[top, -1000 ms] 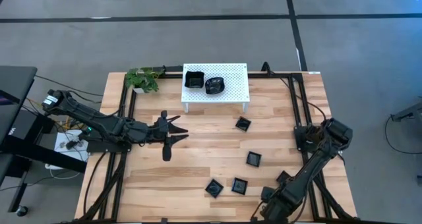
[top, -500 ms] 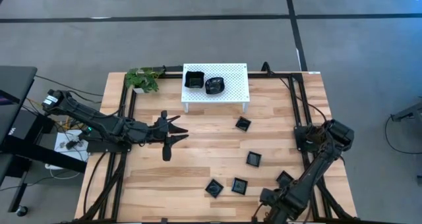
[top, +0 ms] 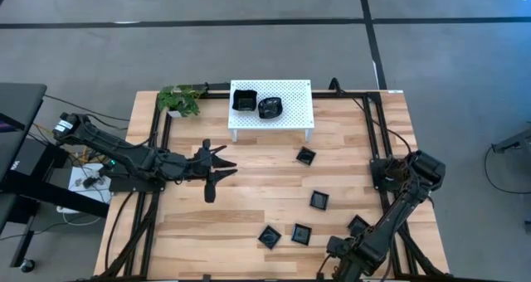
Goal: Pick & Place Mini shaped plates
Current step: Stack the black leaf-shaped plate on top of the black leaf-shaped plates on the shelf
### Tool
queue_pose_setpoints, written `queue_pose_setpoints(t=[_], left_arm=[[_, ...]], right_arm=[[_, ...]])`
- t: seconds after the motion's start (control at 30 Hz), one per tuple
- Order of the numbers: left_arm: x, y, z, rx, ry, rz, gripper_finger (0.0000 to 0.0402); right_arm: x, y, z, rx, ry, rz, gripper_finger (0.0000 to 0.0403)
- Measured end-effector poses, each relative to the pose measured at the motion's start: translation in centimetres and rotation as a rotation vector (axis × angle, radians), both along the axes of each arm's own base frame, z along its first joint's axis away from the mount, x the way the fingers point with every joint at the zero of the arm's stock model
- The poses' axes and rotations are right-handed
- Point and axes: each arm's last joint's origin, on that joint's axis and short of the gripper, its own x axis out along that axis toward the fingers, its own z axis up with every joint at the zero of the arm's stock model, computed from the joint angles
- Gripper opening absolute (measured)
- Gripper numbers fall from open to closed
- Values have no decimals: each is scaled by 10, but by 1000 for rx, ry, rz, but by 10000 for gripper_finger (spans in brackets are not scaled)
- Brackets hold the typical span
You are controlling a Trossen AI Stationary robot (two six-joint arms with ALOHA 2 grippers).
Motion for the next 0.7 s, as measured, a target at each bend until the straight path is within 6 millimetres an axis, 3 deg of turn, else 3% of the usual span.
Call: queue_pose_setpoints(t=[0.37, 0.57, 0.7], left_arm=[[0, 0, 0, -1, -1, 0, 81], [0, 0, 0, -1, -3, 0, 81], [0, 0, 1, -3, -8, 0, 81]], right_arm=[[6, -2, -2, -4, -26, 9, 133], [9, 1, -25, -30, 43, 36, 133], [11, -1, -30, -29, 103, 33, 133]])
